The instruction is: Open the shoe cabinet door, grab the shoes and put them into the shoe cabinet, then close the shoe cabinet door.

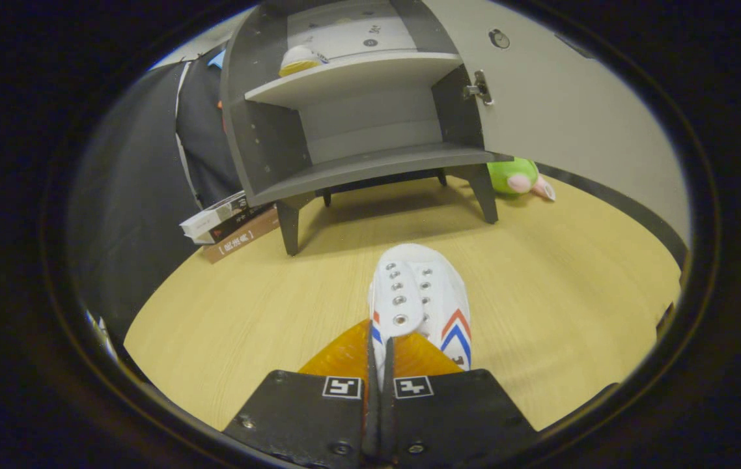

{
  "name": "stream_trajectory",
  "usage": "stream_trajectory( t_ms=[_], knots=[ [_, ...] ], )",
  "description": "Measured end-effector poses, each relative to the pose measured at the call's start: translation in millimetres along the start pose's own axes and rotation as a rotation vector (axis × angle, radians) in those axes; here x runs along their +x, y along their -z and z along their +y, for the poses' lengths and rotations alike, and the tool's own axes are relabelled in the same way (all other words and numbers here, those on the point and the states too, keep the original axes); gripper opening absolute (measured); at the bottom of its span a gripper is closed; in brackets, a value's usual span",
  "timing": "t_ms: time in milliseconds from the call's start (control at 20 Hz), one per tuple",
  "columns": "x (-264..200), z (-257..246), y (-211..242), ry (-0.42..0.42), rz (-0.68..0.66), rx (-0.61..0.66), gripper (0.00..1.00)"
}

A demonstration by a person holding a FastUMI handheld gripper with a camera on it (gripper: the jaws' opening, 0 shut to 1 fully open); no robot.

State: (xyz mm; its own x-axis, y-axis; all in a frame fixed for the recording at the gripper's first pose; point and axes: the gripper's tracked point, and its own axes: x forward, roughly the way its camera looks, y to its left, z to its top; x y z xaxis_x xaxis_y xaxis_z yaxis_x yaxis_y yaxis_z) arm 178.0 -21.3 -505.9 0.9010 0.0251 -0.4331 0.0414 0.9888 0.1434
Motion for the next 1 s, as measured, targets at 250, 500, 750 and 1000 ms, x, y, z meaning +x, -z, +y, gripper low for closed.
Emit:
stream_trajectory(
  t_ms=[250, 500, 750, 1000],
  knots=[
    [-50.0, 14.8, -24.9, -0.055, -0.055, -0.033, 0.05],
    [-127.3, 48.8, -84.3, -0.151, -0.168, -0.058, 0.05],
    [-200.4, 73.9, -152.1, -0.230, -0.277, -0.089, 0.05],
    [-233.2, 71.0, -237.3, -0.181, -0.385, -0.133, 0.05]
  ],
)
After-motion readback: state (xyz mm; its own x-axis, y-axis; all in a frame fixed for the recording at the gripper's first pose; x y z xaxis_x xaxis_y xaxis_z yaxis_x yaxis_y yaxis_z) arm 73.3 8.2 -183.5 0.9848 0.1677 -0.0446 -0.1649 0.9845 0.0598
